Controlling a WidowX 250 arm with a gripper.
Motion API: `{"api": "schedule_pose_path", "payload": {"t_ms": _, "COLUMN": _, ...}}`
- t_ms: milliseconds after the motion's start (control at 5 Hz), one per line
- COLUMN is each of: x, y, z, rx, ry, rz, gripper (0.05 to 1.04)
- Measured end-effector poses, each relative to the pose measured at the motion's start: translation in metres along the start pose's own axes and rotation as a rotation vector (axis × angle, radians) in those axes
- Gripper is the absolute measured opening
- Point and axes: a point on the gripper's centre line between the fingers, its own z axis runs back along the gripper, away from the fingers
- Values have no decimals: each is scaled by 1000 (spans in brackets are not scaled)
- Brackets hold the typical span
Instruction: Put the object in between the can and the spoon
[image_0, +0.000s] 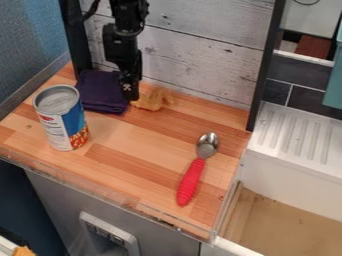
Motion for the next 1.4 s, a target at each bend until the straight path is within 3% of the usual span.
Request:
{"api": "schedule_pose_path", "payload": {"t_ms": 600, "x": -9, "y": -6, "z": -24, "rx": 34, "ry": -20, "rz": -19, "gripper": 1001}}
{"api": "schedule_pose_path", "payload": {"t_ms": 800, "x": -13, "y": -4, "z": -29, "rx": 42, "ry": -24, "rz": -19, "gripper": 947}}
{"api": "schedule_pose_path", "payload": {"t_ms": 1000, "x": -15, "y": -3, "z": -31, "rx": 35, "ry": -28, "rz": -11, "gripper": 658}}
{"api": "schedule_pose_path", "payload": {"t_ms": 1200, "x": -14, "y": -2, "z": -33, "rx": 27, "ry": -33, "rz": -10, "gripper": 541}}
{"api": "schedule_pose_path", "payload": {"t_ms": 1400, "x": -14, "y": -1, "z": -33, "rx": 27, "ry": -32, "rz": -7, "gripper": 541}}
